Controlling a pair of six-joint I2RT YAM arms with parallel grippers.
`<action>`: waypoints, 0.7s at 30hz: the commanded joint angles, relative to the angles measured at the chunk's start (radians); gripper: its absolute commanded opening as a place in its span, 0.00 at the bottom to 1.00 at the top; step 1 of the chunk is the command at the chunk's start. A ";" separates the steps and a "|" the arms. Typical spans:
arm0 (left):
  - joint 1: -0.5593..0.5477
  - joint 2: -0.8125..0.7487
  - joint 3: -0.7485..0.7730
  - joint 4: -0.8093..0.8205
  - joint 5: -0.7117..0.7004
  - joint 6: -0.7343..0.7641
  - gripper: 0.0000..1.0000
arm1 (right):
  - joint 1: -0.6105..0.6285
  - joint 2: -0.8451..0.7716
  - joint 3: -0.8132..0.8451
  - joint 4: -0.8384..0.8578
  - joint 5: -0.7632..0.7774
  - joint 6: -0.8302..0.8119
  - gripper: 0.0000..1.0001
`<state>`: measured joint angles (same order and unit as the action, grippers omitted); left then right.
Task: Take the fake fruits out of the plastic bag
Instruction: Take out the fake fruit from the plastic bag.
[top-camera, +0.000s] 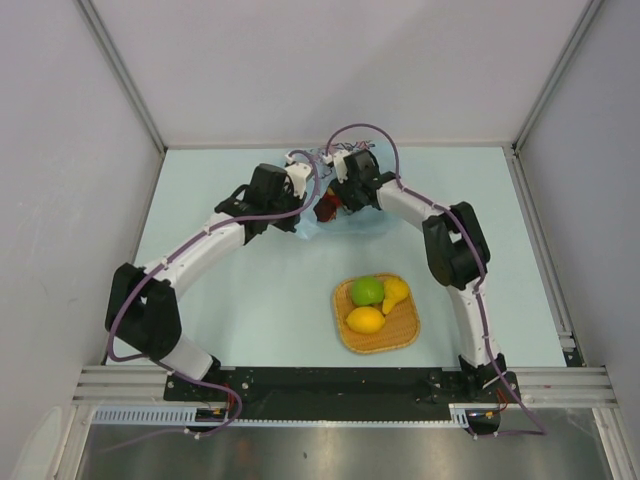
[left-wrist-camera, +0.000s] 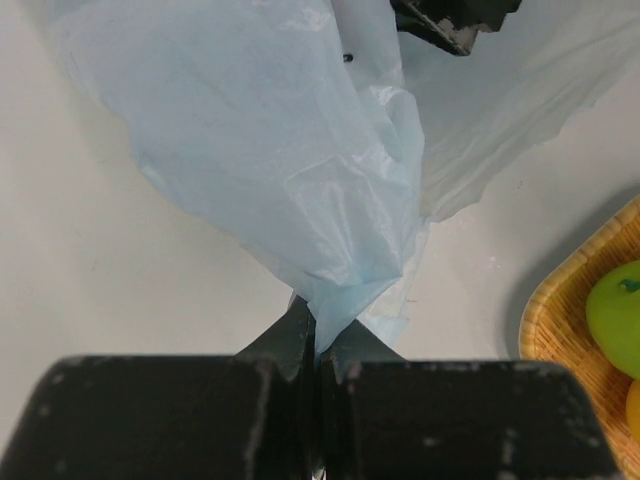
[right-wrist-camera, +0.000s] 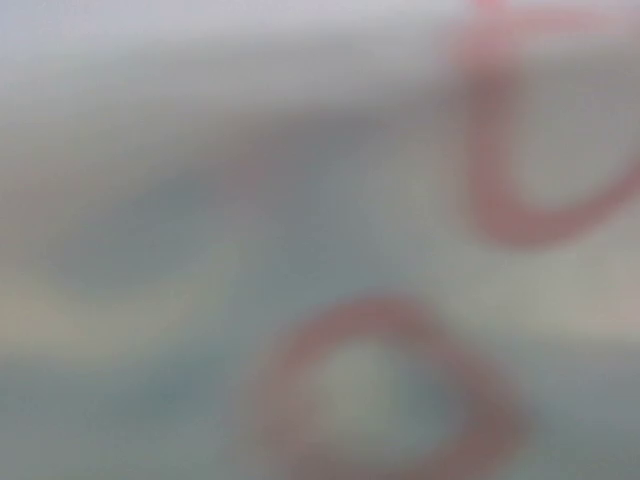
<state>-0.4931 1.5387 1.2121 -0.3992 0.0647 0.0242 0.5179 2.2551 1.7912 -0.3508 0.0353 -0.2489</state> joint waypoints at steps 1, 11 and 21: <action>-0.002 0.011 0.032 0.040 0.024 -0.018 0.00 | 0.004 -0.228 -0.042 -0.022 -0.100 -0.021 0.31; -0.010 0.055 0.086 0.039 0.053 -0.047 0.00 | 0.044 -0.601 -0.353 -0.196 -0.405 -0.223 0.32; -0.028 0.081 0.099 0.036 0.093 -0.063 0.00 | -0.068 -0.744 -0.593 -0.332 -0.514 -0.354 0.31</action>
<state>-0.5041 1.6081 1.2629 -0.3813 0.1204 -0.0181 0.4664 1.5444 1.2621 -0.6334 -0.4454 -0.5591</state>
